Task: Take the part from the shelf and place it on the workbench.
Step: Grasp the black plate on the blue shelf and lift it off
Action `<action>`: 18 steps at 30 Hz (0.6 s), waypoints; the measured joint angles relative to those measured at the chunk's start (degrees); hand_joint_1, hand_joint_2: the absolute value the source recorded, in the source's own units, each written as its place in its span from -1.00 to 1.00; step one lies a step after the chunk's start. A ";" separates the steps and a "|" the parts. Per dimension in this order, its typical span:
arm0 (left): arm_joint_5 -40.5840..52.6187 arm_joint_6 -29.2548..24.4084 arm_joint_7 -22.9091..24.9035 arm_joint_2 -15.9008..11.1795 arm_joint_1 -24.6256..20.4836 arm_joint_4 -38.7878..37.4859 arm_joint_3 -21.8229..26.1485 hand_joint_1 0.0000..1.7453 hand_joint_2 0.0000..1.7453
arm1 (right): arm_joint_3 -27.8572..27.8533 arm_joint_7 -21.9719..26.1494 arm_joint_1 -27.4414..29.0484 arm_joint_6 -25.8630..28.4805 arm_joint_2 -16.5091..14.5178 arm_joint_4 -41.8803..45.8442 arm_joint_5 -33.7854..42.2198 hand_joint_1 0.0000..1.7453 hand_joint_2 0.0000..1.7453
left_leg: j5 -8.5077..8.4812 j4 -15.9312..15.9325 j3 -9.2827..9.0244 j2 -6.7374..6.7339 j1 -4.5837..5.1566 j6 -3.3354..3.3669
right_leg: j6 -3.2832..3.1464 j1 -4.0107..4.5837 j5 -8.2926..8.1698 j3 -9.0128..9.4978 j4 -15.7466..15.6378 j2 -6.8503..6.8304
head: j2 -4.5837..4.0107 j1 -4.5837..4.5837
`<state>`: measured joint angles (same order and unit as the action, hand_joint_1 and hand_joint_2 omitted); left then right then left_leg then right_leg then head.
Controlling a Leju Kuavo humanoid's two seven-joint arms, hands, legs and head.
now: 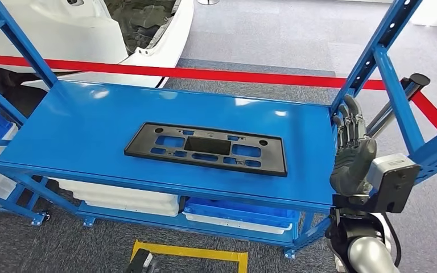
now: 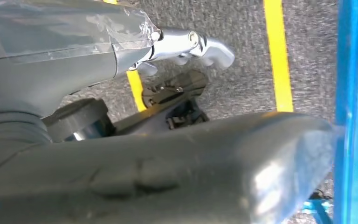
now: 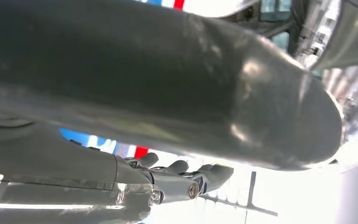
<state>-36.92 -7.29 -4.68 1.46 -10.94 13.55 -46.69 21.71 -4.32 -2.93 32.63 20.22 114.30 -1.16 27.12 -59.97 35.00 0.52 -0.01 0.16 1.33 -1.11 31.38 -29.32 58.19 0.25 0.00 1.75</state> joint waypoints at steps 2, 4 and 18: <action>0.13 0.04 0.02 0.00 -0.02 0.00 -0.02 -1.00 -1.00 | 0.00 -0.04 0.04 0.11 0.00 -0.01 -0.08 -1.00 -1.00 | 0.19 0.40 -0.40 -0.03 -0.15 0.67 | 0.62 -0.18 0.51 0.14 0.16 -0.05 | 0.00 -0.20; 0.22 0.07 0.03 0.00 -0.20 0.00 -0.03 -1.00 -1.00 | -0.01 -0.11 0.01 0.15 0.00 -0.01 -0.18 -1.00 -1.00 | 0.38 0.93 -1.06 -0.10 -0.36 1.31 | 1.02 -0.22 2.49 -1.63 4.15 -0.09 | 0.00 -0.85; 0.00 -0.07 0.10 0.28 -0.38 0.00 -0.28 -1.00 -1.00 | -0.01 -0.22 0.47 0.20 0.08 -0.09 -0.57 -1.00 -1.00 | 3.05 1.11 -4.16 -0.06 0.51 0.37 | -1.57 0.96 -4.38 -4.56 -0.06 0.02 | 0.00 -3.03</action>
<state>-36.92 -7.36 -4.58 1.74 -11.32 13.55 -46.97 21.70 -4.55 -2.46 32.83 20.29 114.20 -1.74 30.17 -58.86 30.84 0.46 0.50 0.54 -0.24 -0.15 26.99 -33.88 58.14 0.27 0.00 -1.28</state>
